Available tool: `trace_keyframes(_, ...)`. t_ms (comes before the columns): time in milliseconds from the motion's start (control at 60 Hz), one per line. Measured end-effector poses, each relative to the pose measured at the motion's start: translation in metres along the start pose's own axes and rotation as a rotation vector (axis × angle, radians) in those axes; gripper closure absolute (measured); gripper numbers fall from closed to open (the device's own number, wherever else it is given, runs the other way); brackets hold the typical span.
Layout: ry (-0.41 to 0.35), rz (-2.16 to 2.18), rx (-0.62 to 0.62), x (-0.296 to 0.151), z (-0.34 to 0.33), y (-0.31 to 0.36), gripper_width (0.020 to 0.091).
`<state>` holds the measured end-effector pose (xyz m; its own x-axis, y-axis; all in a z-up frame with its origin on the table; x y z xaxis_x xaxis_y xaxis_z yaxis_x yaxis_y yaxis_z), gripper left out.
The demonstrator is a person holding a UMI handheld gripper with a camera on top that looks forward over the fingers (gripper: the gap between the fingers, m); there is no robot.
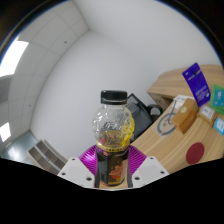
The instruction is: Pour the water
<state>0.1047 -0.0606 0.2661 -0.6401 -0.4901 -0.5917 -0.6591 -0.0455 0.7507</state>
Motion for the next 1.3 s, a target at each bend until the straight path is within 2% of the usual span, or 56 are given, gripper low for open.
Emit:
trace_keyframes(100, -0.037, -0.321, 0.189, -0.025, -0.017, -0.033, 0.0737)
trace_keyframes(117, -0.055, -0.344, 0.189, -0.036, -0.033, -0.038, 0.0737)
trace_keyframes(133, -0.042, -0.396, 0.24, -0.035, -0.023, -0.051, 0.0737)
trace_keyframes(283, -0.02, -0.645, 0.452, -0.036, -0.031, -0.121, 0.0739)
trace_keyframes(383, 0.027, -0.732, 0.526, -0.028, -0.028, -0.166, 0.0739)
trace_keyframes(583, 0.102, -0.71, 0.565, 0.006, -0.015, -0.231, 0.0729)
trace_keyframes(617, 0.062, -0.716, 0.556, 0.004, -0.016, -0.228, 0.0729)
trace_keyframes(667, 0.047, -0.706, 0.557, 0.007, -0.02, -0.228, 0.0698)
trace_keyframes(750, 0.034, -0.704, 0.559, 0.006, -0.02, -0.231, 0.0607)
trace_keyframes(800, 0.06, -0.689, 0.579, 0.01, -0.022, -0.234, 0.0536)
trace_keyframes(833, 0.099, -0.667, 0.597, 0.015, -0.022, -0.239, 0.041)
trace_keyframes(867, 0.127, -0.644, 0.604, 0.019, -0.024, -0.24, 0.0231)
trace_keyframes(917, 0.149, -0.613, 0.614, 0.022, -0.029, -0.242, 0.0281)
trace_keyframes(983, 0.163, -0.577, 0.639, 0.028, -0.046, -0.232, 0.0237)
trace_keyframes(1117, 0.18, -0.557, 0.691, 0.039, -0.091, -0.197, 0.0251)
trace_keyframes(1300, 0.2, -0.516, 0.717, 0.072, -0.178, -0.108, 0.0246)
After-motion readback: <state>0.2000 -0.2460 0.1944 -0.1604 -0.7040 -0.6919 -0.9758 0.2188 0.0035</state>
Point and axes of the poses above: the point between the fingertips, and its own axes, seen from behind it with the camera up: y to the left, x down, z forward, the way the camera looks, the point moved 4 cm from there along -z, backward, against the way the camera looks, and after that the axes turned 15 degrees about y, right-handed, at the moved point
